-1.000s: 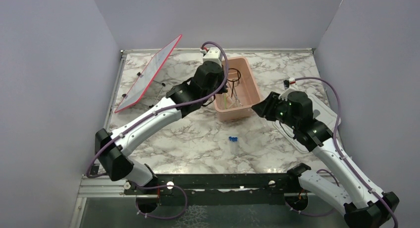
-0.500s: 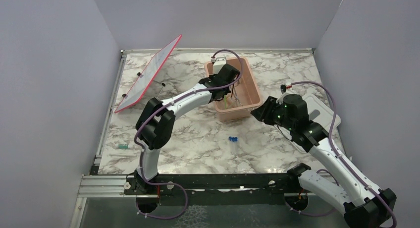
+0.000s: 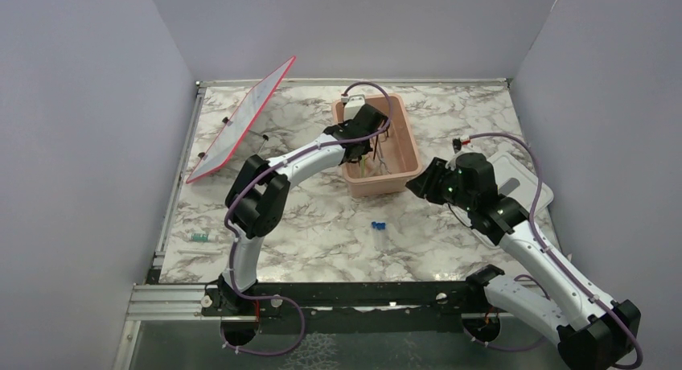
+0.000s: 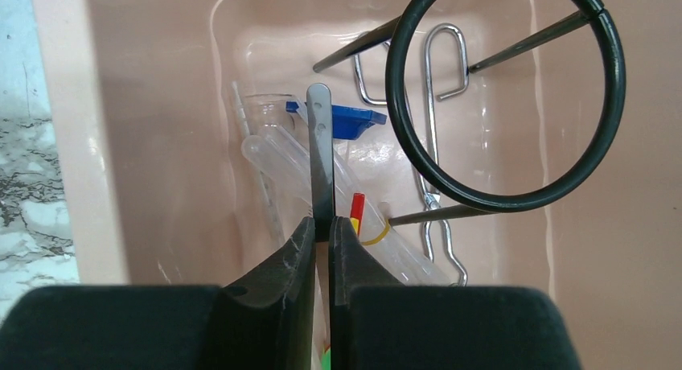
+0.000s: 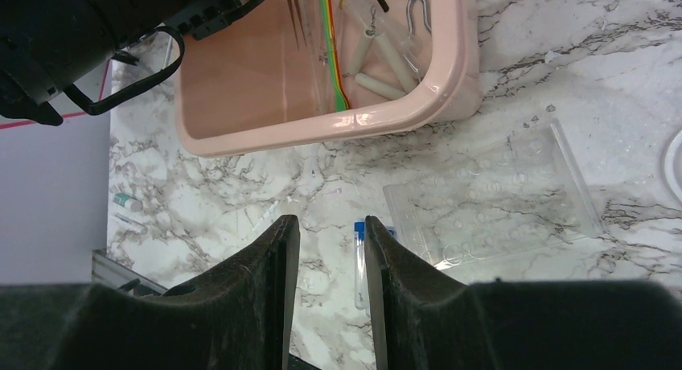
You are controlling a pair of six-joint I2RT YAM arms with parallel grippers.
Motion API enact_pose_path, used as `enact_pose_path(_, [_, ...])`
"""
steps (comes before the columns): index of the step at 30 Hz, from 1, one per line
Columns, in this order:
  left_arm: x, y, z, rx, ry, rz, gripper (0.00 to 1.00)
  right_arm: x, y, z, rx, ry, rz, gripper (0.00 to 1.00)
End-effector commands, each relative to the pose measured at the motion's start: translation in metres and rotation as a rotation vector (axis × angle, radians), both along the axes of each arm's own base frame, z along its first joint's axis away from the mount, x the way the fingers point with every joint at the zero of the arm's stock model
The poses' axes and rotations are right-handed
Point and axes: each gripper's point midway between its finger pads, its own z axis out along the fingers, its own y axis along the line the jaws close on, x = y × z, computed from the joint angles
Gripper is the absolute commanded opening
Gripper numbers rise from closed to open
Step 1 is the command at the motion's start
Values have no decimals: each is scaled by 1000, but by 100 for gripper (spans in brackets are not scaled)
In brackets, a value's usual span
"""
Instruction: Organize the chemistry lab equipment
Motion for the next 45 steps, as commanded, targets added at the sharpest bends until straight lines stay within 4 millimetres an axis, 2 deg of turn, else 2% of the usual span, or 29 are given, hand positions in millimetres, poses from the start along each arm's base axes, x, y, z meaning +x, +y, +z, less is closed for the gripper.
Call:
enact_pose_path(1, [4, 3, 6, 16, -1, -12, 17, 0, 3, 1, 13, -11, 10, 40])
enact_pose_path(7, [8, -4, 32, -8, -40, -53, 27, -1, 3, -1, 11, -3, 14, 40])
enact_pose_path(16, [3, -9, 89, -68, -110, -106, 40, -5, 6, -6, 2, 7, 47, 42])
enact_pose_path(19, [-6, -5, 113, -85, -143, -122, 46, -8, 9, -9, -11, 6, 91, 42])
enact_pose_path(22, [-20, 7, 136, -102, -176, -129, 60, -12, 12, -13, -35, 11, 143, 42])
enact_pose_path(26, [-48, 25, 150, -108, -190, -166, 69, -14, 13, -17, -63, 29, 179, 42])
enact_pose_path(31, [-88, 49, 151, -121, -187, -226, 75, -15, 21, -19, -76, 47, 241, 42])
enact_pose_path(35, [-118, 63, 137, -153, -171, -267, 80, -16, 30, -29, -91, 89, 258, 42])
enact_pose_path(39, [-142, 72, 121, -207, -158, -285, 86, -22, 45, -46, -190, 133, 248, 42])
enact_pose_path(43, [-156, 84, 105, -234, -164, -270, 77, -33, 51, -69, -324, 183, 197, 41])
enact_pose_path(45, [-161, 88, 102, -249, -177, -267, 69, -40, 52, -83, -390, 211, 176, 36])
